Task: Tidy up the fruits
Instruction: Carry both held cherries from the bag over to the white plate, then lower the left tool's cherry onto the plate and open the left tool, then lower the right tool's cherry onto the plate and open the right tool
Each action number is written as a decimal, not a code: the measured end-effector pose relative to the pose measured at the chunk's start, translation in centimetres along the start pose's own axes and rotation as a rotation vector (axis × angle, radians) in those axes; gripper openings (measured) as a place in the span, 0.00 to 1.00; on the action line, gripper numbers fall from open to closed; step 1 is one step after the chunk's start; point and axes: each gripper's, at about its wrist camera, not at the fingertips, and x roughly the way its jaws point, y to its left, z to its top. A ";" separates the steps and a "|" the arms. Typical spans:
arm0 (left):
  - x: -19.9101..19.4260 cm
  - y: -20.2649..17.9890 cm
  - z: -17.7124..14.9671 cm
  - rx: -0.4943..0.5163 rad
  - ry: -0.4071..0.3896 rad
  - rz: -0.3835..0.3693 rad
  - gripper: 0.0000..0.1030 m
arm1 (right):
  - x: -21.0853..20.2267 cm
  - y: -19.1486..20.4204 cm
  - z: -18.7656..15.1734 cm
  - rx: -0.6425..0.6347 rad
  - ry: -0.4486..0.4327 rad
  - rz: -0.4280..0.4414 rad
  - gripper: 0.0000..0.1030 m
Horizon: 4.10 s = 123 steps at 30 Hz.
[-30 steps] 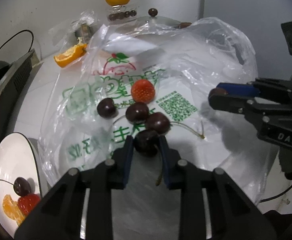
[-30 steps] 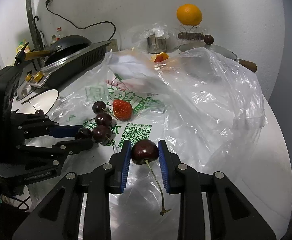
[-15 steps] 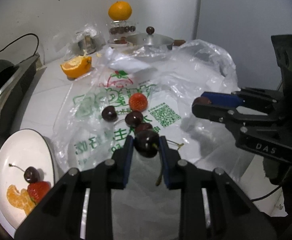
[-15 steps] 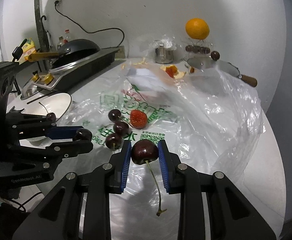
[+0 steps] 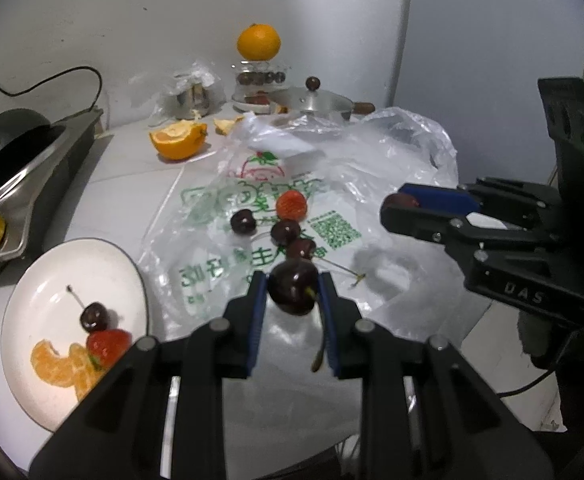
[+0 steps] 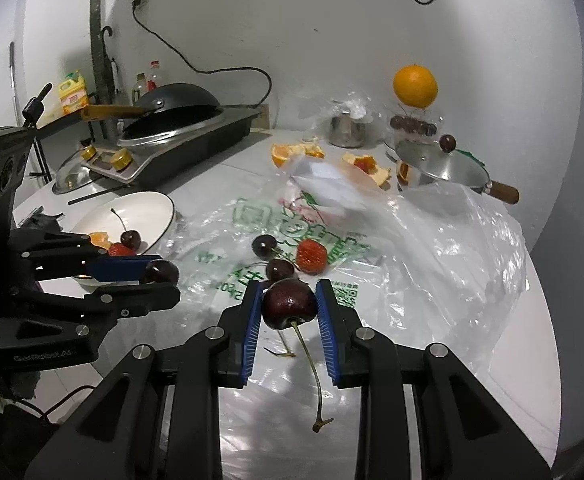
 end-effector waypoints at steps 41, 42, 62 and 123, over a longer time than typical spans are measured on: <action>-7.3 10.9 -5.8 -0.173 -0.091 0.100 0.26 | 2.7 11.2 3.2 -0.167 0.016 0.059 0.28; -7.4 11.1 -5.9 -0.176 -0.091 0.104 0.26 | 2.8 11.4 3.2 -0.170 0.018 0.063 0.28; -6.0 16.0 -5.9 -0.193 -0.105 0.141 0.26 | 7.2 14.4 4.7 -0.221 0.054 0.125 0.28; -5.7 18.5 -5.5 -0.277 -0.094 0.219 0.64 | 13.6 15.2 7.3 -0.143 0.117 0.127 0.38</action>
